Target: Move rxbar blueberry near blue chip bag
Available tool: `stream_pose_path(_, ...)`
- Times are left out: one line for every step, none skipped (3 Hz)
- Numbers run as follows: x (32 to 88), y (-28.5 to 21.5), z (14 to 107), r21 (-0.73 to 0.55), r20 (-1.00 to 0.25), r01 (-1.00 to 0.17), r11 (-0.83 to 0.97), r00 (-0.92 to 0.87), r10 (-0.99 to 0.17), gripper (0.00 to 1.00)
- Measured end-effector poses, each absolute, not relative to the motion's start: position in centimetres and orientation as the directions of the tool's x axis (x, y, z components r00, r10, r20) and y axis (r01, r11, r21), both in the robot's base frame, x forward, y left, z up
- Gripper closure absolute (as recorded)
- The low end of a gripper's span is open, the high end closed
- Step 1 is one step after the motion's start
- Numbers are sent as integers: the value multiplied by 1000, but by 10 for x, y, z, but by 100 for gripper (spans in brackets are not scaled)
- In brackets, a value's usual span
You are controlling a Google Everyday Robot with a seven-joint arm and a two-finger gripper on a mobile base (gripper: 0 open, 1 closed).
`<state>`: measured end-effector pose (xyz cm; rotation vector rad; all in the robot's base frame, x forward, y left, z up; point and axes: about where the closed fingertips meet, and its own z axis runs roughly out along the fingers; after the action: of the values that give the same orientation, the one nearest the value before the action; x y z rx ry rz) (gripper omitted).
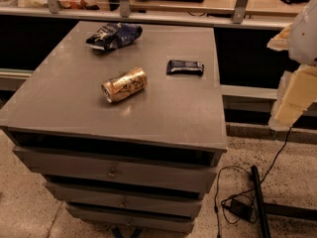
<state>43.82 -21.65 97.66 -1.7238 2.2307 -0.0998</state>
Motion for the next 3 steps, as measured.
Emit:
stream_pose_path(438,-217,977,-247,-207,-931,270,-221,-953,0)
stream_pose_path(439,-211,978,-250,-221,-940,232,-178,-959,0)
stream_pose_path(458,-191,976,-238,-285,-954,181,-109,-952,0)
